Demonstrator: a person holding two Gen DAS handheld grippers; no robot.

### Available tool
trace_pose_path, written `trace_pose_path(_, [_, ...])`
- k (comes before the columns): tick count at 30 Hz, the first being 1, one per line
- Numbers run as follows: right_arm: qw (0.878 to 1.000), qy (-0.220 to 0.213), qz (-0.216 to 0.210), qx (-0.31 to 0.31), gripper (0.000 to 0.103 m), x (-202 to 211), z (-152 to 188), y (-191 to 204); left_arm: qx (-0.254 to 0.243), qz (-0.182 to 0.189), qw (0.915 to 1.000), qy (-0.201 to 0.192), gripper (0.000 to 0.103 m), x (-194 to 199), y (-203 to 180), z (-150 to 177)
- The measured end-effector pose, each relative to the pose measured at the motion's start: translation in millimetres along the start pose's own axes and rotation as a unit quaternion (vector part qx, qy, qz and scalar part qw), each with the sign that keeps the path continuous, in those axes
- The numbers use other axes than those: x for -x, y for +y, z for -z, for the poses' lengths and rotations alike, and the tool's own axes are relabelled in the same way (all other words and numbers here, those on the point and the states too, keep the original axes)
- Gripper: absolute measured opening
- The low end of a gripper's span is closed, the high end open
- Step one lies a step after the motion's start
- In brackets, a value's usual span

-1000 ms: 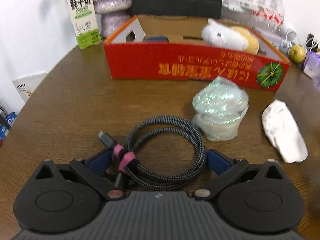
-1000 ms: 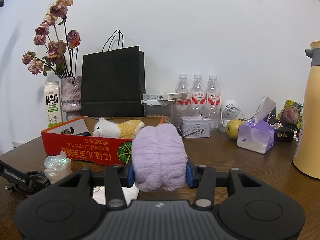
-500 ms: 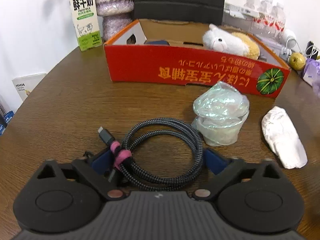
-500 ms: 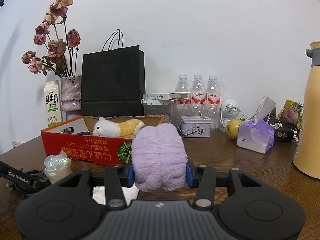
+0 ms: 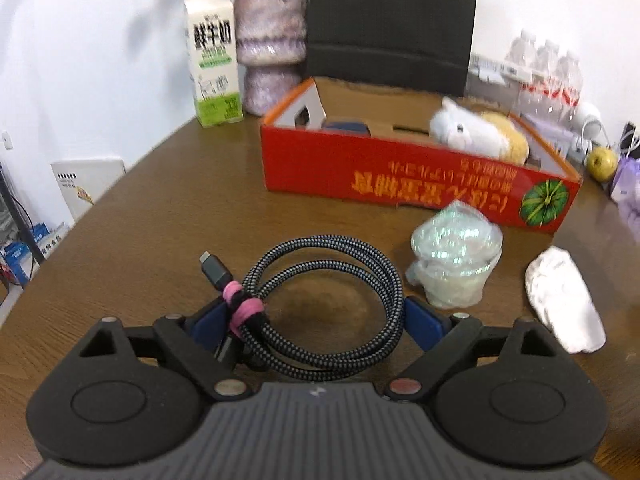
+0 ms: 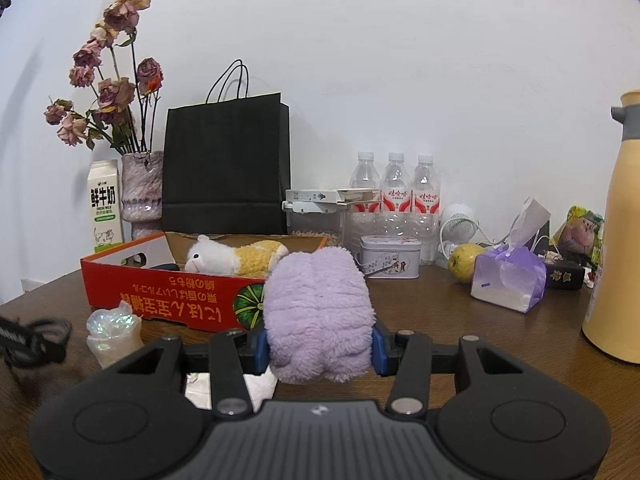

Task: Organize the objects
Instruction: 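Carry the black cable and lavender cloth in both grippers over the red box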

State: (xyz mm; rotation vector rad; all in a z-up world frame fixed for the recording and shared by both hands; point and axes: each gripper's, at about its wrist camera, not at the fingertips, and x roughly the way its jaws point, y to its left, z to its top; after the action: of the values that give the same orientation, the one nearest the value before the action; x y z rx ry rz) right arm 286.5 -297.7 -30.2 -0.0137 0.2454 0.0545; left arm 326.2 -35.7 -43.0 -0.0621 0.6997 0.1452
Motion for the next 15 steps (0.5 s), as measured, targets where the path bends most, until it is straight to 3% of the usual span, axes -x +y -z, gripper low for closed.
trace_pose_path(15, [1.0, -0.008, -0.009, 0.018, 0.045, 7, 0, 23, 0.002, 0.021, 0.9978, -0.063, 0.091, 35, -4, -12])
